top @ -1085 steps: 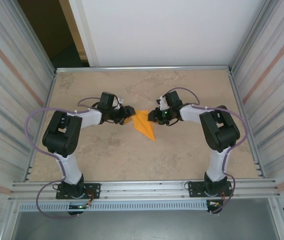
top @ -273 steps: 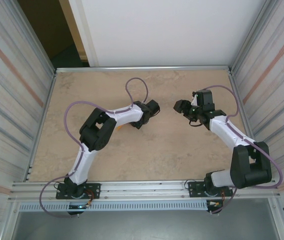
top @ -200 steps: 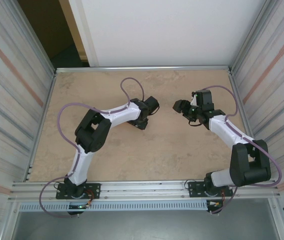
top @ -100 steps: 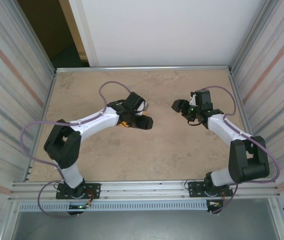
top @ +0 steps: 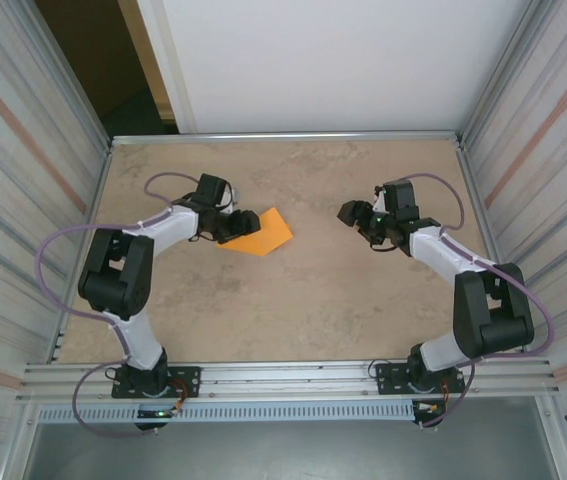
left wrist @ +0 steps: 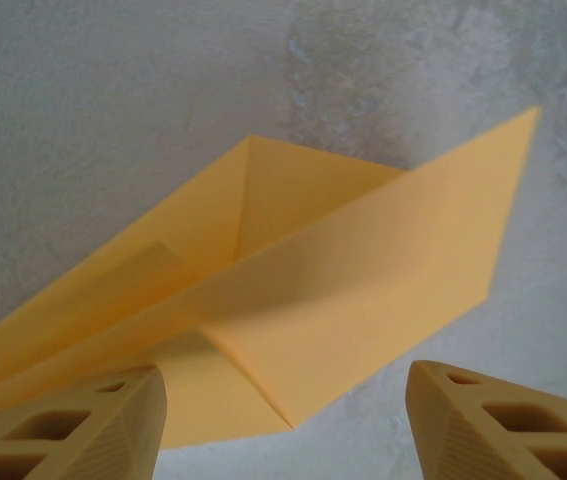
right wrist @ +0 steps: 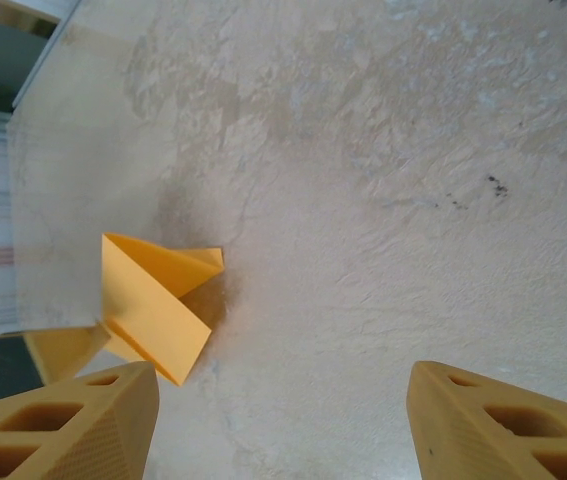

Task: Fold a paper plane with a square sheet of paper (pick it up from the middle)
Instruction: Move the paper to the center of the table.

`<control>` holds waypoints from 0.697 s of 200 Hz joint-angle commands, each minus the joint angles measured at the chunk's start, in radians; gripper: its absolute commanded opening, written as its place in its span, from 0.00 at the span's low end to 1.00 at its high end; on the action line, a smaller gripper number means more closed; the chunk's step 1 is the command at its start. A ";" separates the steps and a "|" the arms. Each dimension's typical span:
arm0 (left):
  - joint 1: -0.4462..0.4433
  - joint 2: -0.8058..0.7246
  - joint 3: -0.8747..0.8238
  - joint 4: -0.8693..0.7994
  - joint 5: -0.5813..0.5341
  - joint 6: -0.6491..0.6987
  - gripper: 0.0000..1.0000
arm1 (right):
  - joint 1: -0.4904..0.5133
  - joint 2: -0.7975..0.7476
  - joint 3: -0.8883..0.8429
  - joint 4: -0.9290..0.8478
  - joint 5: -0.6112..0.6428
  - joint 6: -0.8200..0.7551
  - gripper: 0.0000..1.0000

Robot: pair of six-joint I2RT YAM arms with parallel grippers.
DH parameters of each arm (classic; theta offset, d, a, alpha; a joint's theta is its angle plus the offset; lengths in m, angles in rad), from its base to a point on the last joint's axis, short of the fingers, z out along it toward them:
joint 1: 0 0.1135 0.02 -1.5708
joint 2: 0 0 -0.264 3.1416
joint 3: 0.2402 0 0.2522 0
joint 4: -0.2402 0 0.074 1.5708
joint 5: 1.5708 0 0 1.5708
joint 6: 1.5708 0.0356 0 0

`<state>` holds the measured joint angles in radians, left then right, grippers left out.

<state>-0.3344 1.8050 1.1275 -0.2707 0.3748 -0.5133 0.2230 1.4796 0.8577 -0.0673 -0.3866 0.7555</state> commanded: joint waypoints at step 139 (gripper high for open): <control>-0.028 0.126 -0.022 0.060 0.050 -0.406 0.50 | 0.243 0.173 0.008 0.083 -0.028 0.329 0.56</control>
<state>-0.3294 1.9022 1.1389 -0.2295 0.4107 -0.7868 0.4110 1.6047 0.8562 0.0109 -0.4213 0.9787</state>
